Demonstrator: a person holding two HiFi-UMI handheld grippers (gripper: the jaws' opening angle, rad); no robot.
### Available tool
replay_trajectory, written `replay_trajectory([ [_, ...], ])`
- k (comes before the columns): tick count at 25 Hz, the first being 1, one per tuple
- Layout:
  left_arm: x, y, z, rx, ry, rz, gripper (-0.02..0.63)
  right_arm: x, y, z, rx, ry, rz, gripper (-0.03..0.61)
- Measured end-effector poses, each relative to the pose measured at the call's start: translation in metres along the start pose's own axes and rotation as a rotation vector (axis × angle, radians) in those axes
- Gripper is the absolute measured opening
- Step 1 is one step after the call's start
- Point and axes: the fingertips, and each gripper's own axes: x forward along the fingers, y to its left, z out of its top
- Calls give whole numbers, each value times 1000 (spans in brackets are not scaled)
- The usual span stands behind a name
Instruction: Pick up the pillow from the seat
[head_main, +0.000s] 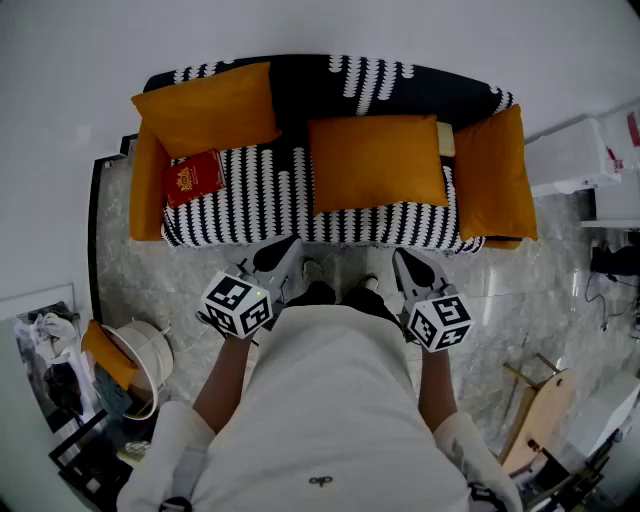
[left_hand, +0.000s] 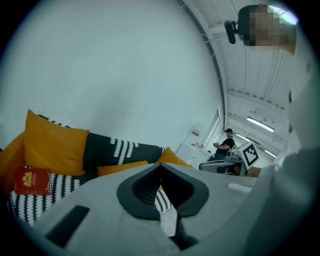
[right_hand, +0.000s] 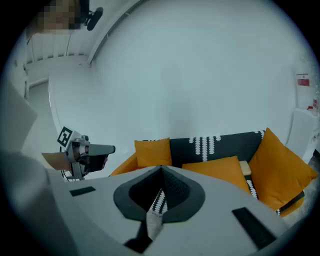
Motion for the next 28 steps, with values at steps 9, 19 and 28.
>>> replay_trajectory([
  [9, -7, 11, 4, 1, -13, 3, 11, 5, 2, -1, 21, -6, -16, 5],
  [19, -13, 21, 4, -7, -22, -3, 11, 3, -16, 1, 110, -42, -130, 5],
  [28, 6, 20, 5, -8, -2, -23, 11, 7, -34, 9, 101, -43, -143, 5],
])
